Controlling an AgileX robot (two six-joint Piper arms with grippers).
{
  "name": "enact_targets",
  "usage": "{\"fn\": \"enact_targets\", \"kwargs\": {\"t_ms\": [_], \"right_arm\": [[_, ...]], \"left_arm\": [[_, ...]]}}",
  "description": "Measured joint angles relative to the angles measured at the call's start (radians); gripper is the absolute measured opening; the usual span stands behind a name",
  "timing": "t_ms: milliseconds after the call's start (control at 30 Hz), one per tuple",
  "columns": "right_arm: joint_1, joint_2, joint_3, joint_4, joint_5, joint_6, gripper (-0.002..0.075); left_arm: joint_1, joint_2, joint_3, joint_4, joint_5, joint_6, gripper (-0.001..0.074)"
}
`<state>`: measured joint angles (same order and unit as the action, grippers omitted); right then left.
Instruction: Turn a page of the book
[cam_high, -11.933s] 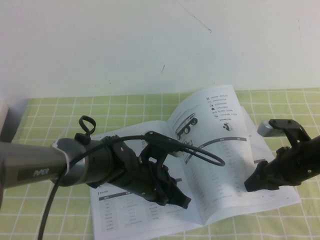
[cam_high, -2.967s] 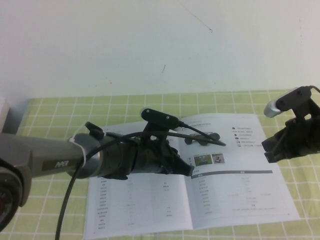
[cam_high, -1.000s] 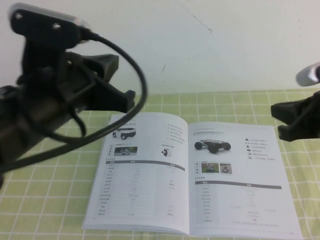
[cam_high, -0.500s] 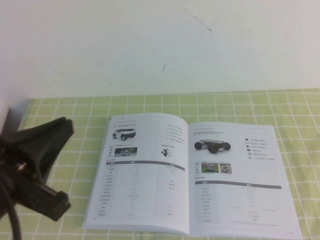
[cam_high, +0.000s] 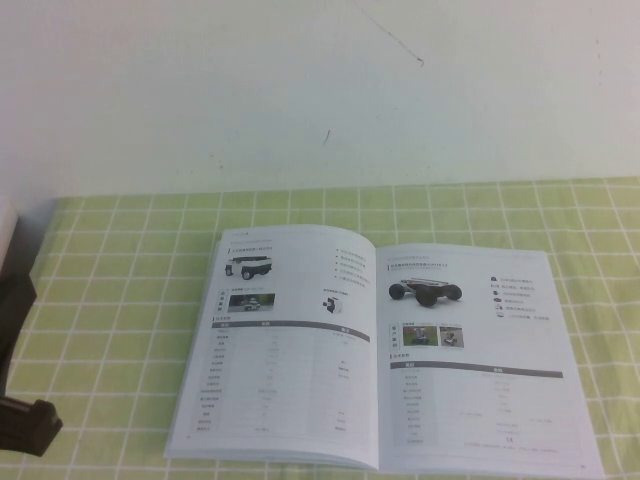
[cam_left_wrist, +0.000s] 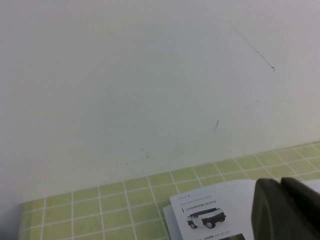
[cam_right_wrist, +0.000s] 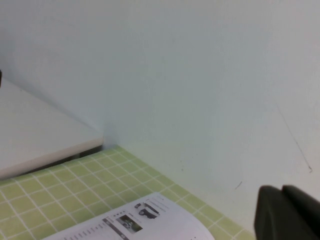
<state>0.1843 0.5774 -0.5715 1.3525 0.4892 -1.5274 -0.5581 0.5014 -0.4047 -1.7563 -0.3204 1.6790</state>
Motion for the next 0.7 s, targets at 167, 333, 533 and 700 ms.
{"fn": "enact_targets", "kwargs": {"t_ms": [167, 333, 533, 700], "right_arm": [[0.000, 0.000, 0.000, -0.008, 0.008, 0.000, -0.0003], [0.000, 0.000, 0.000, -0.028, 0.008, 0.000, -0.0003], [0.000, 0.000, 0.000, -0.063, 0.040, 0.000, -0.0003], [0.000, -0.002, 0.029, -0.081, 0.017, 0.001, -0.0003]], "left_arm": [[0.000, 0.000, 0.000, 0.000, -0.001, 0.002, -0.0004], [0.000, 0.000, 0.000, 0.000, -0.001, 0.007, -0.0004], [0.000, 0.000, 0.000, 0.000, -0.001, 0.007, -0.0004], [0.000, 0.000, 0.000, 0.000, -0.002, 0.007, -0.0004]]}}
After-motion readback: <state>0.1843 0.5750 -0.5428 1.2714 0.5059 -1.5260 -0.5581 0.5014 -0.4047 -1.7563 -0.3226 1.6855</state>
